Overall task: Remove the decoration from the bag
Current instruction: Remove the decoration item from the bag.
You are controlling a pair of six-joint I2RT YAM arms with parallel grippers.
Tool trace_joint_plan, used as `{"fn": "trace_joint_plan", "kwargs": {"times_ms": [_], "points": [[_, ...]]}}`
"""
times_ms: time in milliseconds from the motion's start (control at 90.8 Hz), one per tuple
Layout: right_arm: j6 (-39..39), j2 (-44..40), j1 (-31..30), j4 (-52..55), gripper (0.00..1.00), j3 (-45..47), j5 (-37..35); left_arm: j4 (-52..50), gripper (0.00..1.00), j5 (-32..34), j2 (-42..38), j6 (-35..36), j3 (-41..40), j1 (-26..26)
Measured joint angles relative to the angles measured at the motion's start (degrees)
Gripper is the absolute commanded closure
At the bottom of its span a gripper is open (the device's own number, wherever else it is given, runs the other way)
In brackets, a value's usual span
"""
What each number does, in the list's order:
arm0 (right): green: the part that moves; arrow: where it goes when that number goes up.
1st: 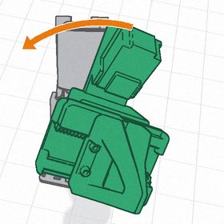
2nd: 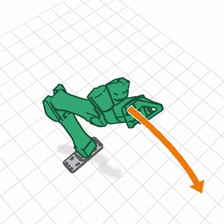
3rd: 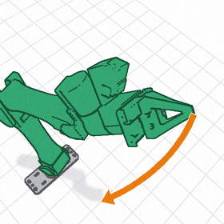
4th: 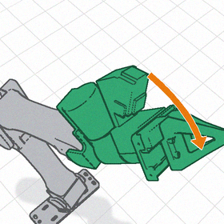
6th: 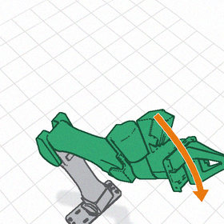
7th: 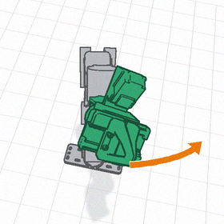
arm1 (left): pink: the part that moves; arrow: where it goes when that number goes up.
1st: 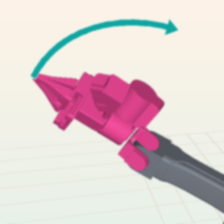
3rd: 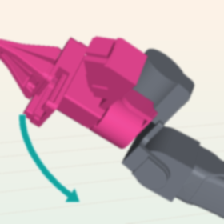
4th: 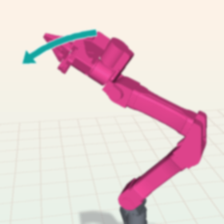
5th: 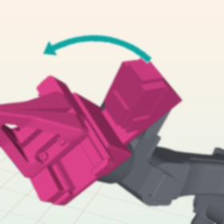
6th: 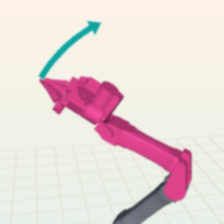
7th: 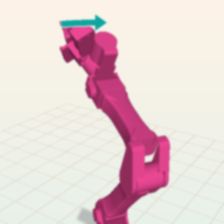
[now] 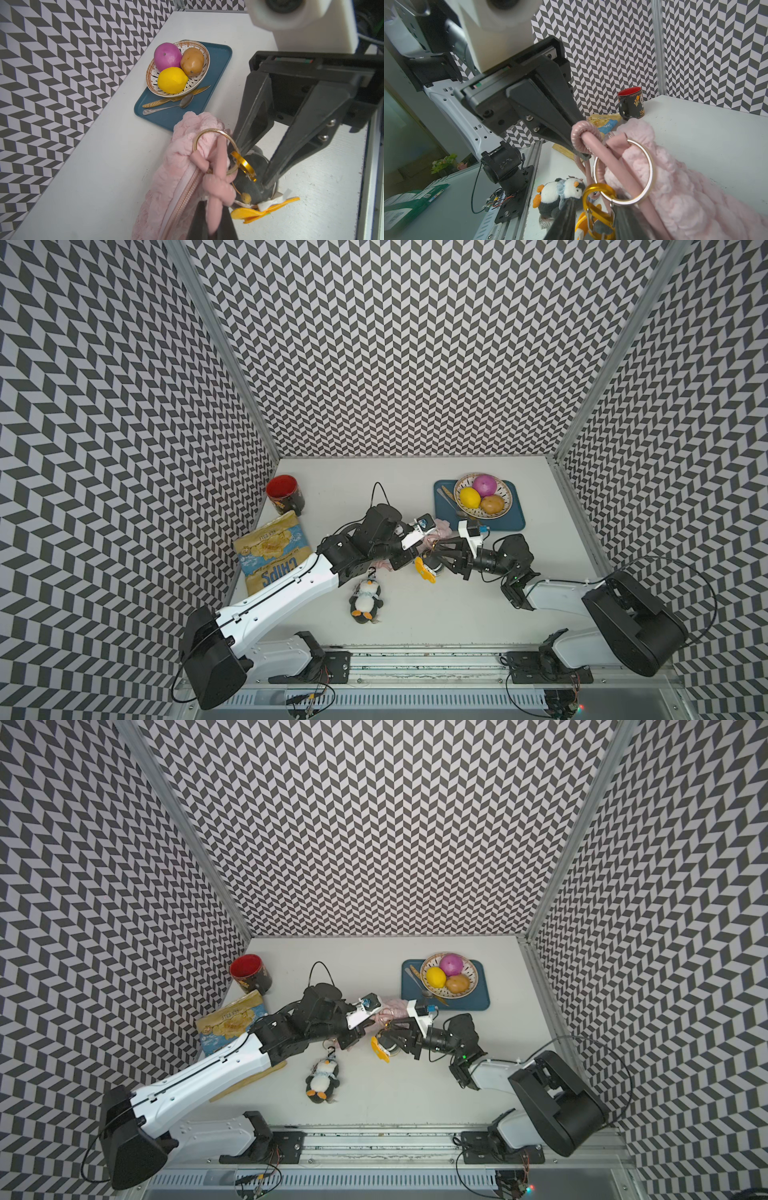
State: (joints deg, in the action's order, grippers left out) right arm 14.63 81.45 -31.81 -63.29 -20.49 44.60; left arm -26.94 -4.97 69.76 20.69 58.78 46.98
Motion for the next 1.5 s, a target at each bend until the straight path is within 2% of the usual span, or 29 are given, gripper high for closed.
{"fn": "trace_joint_plan", "kwargs": {"times_ms": [275, 672, 969, 1068, 1498], "points": [[0.66, 0.02, -0.22, 0.28, 0.69, 0.0, -1.55, 0.28, 1.0, 2.73, 0.87, -2.91, 0.07, 1.75], [0.92, 0.33, -0.28, 0.24, 0.73, 0.17, -3.69, 0.72, 1.0, 3.26, 0.57, -3.69, 0.07, 1.75], [1.11, 0.81, -0.31, 0.22, 0.7, 0.2, -4.42, 0.85, 1.0, 2.95, -0.02, -3.67, 0.07, 1.75], [1.22, 1.03, -0.31, 0.26, 0.65, 0.2, -4.79, 1.11, 1.0, 2.54, -0.35, -3.67, 0.07, 1.75], [1.55, 0.59, -0.31, -1.29, 0.66, 1.62, -4.9, 1.62, 1.0, 1.29, -0.68, -3.56, 0.07, 1.79]]}}
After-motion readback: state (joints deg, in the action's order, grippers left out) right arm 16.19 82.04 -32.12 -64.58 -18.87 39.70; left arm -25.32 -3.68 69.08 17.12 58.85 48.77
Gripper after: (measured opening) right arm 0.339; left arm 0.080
